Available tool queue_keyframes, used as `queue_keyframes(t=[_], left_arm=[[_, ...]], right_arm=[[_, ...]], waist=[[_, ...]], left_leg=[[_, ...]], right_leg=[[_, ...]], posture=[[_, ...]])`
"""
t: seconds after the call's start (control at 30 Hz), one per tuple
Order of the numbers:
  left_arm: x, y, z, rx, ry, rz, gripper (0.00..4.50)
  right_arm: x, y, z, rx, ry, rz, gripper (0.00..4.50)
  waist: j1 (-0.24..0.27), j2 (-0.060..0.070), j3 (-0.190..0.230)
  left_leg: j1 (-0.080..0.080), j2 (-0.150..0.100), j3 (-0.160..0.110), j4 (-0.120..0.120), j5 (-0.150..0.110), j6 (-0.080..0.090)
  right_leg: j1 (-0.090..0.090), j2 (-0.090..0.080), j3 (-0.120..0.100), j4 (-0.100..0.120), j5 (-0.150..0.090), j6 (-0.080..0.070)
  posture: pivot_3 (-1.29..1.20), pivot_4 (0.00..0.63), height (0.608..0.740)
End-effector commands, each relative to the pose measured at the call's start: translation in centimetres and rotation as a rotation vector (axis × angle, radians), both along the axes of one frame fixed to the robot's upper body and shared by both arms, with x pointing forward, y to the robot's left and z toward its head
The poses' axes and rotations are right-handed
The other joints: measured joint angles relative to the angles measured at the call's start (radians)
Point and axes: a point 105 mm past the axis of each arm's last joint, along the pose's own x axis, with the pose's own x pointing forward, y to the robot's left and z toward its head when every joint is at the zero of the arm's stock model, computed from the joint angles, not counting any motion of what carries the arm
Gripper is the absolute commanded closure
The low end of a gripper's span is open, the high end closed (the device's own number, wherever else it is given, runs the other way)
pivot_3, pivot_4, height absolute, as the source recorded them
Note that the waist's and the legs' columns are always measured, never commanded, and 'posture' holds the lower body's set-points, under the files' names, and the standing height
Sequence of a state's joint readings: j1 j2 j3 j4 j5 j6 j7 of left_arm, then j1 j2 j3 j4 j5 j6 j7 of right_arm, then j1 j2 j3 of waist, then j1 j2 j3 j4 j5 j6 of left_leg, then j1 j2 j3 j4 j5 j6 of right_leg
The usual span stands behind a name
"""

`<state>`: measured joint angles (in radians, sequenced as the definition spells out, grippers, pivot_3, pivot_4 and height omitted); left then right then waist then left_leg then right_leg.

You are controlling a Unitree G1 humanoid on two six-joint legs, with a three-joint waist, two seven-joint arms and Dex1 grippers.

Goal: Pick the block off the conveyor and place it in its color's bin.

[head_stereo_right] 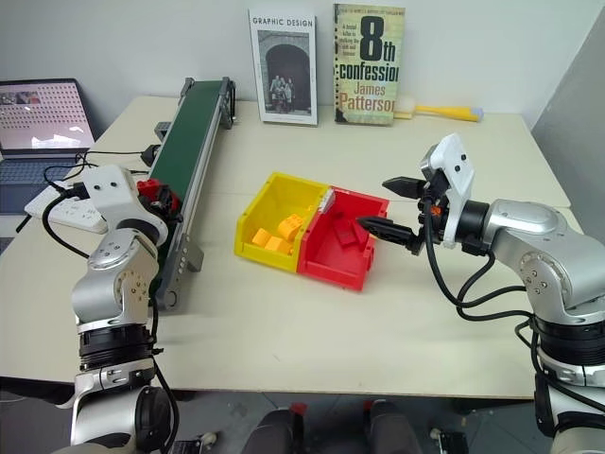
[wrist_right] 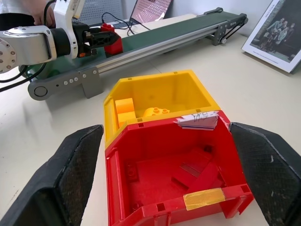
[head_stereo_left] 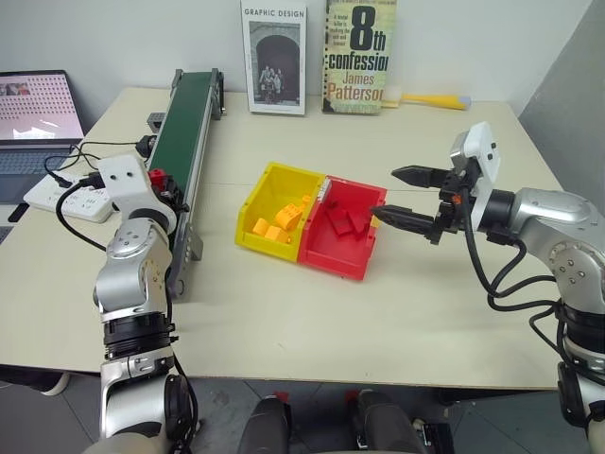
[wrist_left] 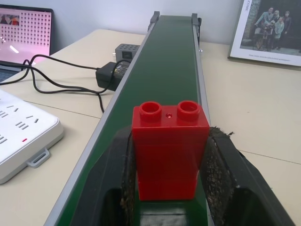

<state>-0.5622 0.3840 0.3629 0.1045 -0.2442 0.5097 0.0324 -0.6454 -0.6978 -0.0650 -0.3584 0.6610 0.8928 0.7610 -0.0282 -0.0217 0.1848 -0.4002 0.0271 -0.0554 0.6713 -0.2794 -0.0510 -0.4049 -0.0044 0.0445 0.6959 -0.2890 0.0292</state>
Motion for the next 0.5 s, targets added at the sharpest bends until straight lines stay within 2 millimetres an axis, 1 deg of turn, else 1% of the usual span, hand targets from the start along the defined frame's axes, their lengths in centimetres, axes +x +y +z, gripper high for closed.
queue_keyframes(t=[0.03,0.17,0.23,0.3,0.33,0.4,0.5], left_arm=[[-0.1,-0.9,3.1,0.063,-0.076,-0.075,2.99],[0.6,-6.1,6.5,0.122,-0.095,-0.421,2.99],[0.3,-9.5,7.8,0.165,-0.092,-0.629,2.99],[-0.4,-12.4,8.3,0.221,-0.068,-0.809,2.99],[-1.0,-14.1,8.3,0.256,-0.057,-0.918,2.99],[-2.1,-17.0,8.2,0.297,-0.038,-1.097,2.99],[-2.8,-20.4,7.5,0.333,-0.009,-1.279,2.99]], right_arm=[[-0.6,0.2,1.8,0.006,-0.066,0.019,0.0],[-0.9,-0.8,1.9,-0.091,-0.1,-0.02,0.0],[-1.3,-1.3,1.7,-0.135,-0.103,-0.042,0.0],[-1.7,-1.8,1.4,-0.174,-0.105,-0.066,0.0],[-2.1,-2.0,1.3,-0.184,-0.101,-0.076,0.0],[-2.9,-2.2,0.9,-0.193,-0.087,-0.089,0.0],[-4.2,-2.4,0.4,-0.202,-0.065,-0.097,0.0]], waist=[[0.0,0.0,0.0],[0.005,0.0,0.0],[0.011,0.0,0.0],[0.01,0.0,0.0],[0.011,0.0,0.0],[0.01,0.0,0.0],[0.008,0.0,0.0]], left_leg=[[0.0,0.0,0.0,0.0,0.0,0.0],[-0.001,0.0,0.0,0.0,0.0,0.0],[-0.001,-0.001,-0.002,0.001,0.0,0.0],[-0.001,-0.001,-0.001,0.0,0.001,-0.001],[-0.001,-0.001,0.0,0.0,0.001,-0.001],[-0.002,-0.001,-0.001,0.0,0.001,-0.002],[-0.001,-0.001,0.0,0.0,0.001,-0.002]], right_leg=[[0.0,0.0,0.0,0.0,0.0,0.0],[0.0,0.0,0.0,0.0,0.0,0.0],[0.0,0.0,-0.002,-0.001,0.0,0.0],[0.0,0.0,-0.001,-0.003,0.0,0.0],[0.0,0.0,-0.001,-0.003,0.0,0.0],[0.001,0.0,-0.001,-0.004,0.0,0.0],[0.0,0.001,0.0,-0.003,0.0,0.0]], posture=[[0.0,0.15,0.74],[0.0,0.15,0.74],[0.0,0.15,0.74],[0.0,0.15,0.74],[0.0,0.15,0.74],[0.0,0.15,0.74],[0.0,0.15,0.74]])
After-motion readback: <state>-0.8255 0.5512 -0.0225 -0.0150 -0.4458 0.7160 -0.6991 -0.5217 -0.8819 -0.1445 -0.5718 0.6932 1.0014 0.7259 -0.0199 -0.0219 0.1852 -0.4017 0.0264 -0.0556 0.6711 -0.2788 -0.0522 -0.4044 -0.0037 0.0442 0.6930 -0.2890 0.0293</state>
